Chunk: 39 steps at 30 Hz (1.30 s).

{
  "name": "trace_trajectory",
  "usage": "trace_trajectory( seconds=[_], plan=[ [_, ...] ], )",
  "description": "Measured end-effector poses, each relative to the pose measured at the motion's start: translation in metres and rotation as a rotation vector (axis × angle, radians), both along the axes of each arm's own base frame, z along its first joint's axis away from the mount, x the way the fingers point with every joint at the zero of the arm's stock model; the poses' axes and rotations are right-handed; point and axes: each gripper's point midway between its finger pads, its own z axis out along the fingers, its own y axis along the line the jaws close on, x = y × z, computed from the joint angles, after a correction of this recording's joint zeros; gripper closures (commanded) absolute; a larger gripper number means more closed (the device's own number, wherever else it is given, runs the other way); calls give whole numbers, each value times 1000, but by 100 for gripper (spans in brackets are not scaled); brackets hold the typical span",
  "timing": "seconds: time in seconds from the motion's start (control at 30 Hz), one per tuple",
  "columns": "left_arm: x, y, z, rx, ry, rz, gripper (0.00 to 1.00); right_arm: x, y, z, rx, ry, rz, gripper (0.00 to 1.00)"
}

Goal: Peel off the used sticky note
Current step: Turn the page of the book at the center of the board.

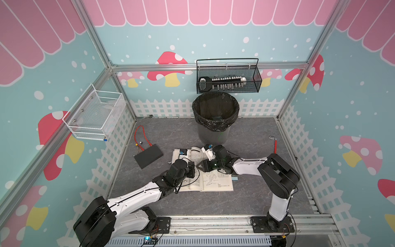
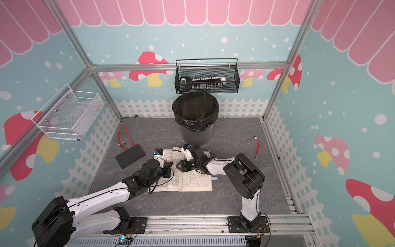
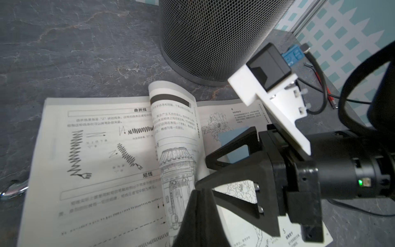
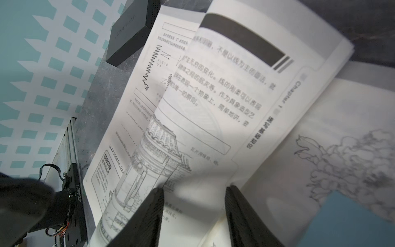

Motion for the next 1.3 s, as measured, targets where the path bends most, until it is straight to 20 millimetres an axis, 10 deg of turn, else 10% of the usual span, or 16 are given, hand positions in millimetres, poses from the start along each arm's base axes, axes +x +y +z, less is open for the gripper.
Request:
trace_trajectory(
  seconds=[0.27,0.5,0.97,1.17,1.3],
  plan=[
    [-25,2,-4,-102,35,-47,100,5,14,0,2,-7,15,48],
    [-44,0,-55,-131,180,-62,100,5,12,-3,-13,-1,7,48],
    [-36,0,-67,-139,196,-10,100,4,1,15,-70,-41,-35,40],
    [-33,7,-65,-128,179,25,100,15,-19,74,-63,-182,-130,67],
    [-31,11,-66,-116,174,48,100,17,-26,58,-122,-186,-147,92]
  ],
)
